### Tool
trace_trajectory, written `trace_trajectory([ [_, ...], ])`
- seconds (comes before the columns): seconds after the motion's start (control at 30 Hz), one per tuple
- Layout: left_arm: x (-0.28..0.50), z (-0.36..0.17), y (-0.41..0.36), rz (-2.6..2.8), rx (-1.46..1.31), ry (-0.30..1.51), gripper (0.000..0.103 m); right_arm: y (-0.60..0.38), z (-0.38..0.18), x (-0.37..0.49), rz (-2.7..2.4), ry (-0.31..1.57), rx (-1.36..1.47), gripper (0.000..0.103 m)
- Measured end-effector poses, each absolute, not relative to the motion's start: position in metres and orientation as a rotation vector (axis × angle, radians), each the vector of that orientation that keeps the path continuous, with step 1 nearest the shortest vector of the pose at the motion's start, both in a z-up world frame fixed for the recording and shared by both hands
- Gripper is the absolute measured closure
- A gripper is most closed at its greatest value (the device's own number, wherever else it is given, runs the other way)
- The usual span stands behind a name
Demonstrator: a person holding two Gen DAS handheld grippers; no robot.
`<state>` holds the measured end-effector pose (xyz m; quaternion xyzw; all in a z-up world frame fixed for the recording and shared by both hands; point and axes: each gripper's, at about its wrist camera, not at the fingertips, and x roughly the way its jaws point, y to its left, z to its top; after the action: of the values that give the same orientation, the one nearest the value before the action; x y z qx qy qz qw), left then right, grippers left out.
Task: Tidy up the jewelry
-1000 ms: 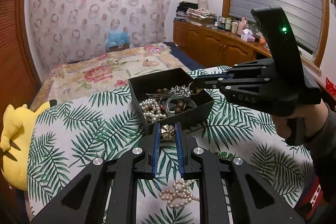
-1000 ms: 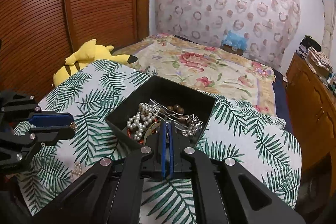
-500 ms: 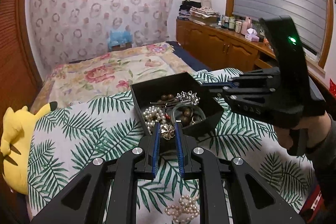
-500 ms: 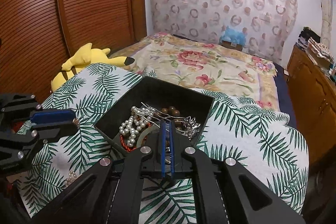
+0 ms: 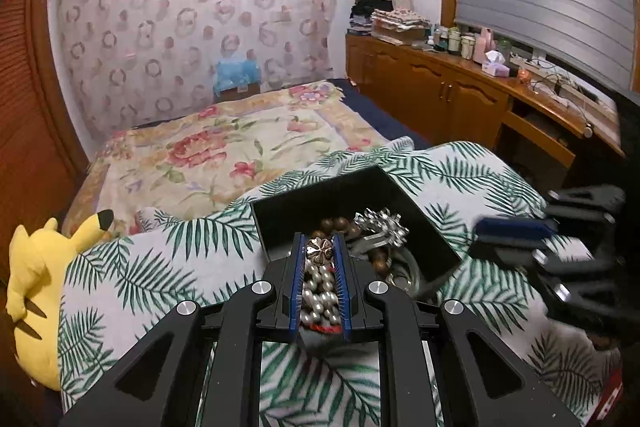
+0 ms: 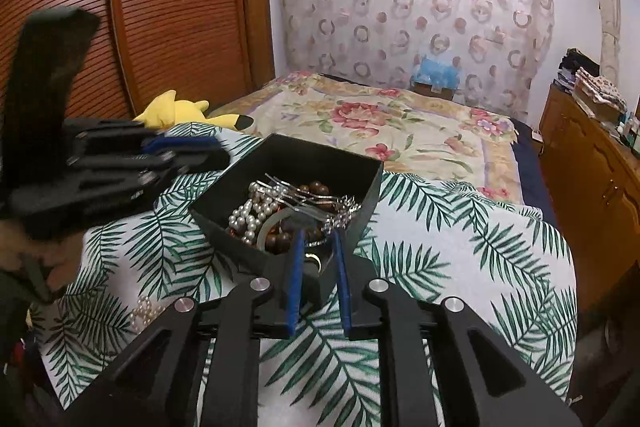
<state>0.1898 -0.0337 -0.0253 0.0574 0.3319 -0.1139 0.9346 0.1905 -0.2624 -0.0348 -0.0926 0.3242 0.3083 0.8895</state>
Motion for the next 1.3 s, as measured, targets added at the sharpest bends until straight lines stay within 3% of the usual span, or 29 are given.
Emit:
trace_trajectory([
  [0.13,0.204,-0.029,-0.034,-0.217,0.110,0.696,0.090,-0.268,-0.038,0.182,0.645,0.675,-0.184,0.084],
  [0.2,0.208,-0.031,-0.035,-0.213,0.106,0.703,0.090,-0.270,-0.040,0.177,0.646,0.677,-0.180,0.074],
  [0.33,0.214,-0.035,-0.037,-0.202,0.110,0.720,0.088,-0.272,-0.043,0.170,0.642,0.679,-0.178,0.070],
  [0.43,0.209,-0.036,-0.037,-0.204,0.108,0.717,0.066,-0.275,-0.048,0.164,0.646,0.688,-0.172,0.069],
  [0.53,0.202,-0.036,-0.037,-0.206,0.111,0.713,0.062,-0.275,-0.054,0.157,0.646,0.696,-0.174,0.068],
  [0.6,0.197,-0.036,-0.037,-0.209,0.110,0.714,0.054,-0.275,-0.058,0.154,0.648,0.707,-0.172,0.068],
  [0.67,0.188,-0.035,-0.036,-0.216,0.111,0.703,0.038,-0.275,-0.063,0.151,0.655,0.719,-0.172,0.068],
  [0.83,0.163,-0.036,-0.033,-0.229,0.105,0.696,0.026,-0.273,-0.072,0.141,0.666,0.744,-0.196,0.068],
  [1.3,0.103,-0.070,-0.004,-0.246,0.066,0.780,0.023,-0.253,-0.094,0.122,0.724,0.813,-0.298,0.068],
])
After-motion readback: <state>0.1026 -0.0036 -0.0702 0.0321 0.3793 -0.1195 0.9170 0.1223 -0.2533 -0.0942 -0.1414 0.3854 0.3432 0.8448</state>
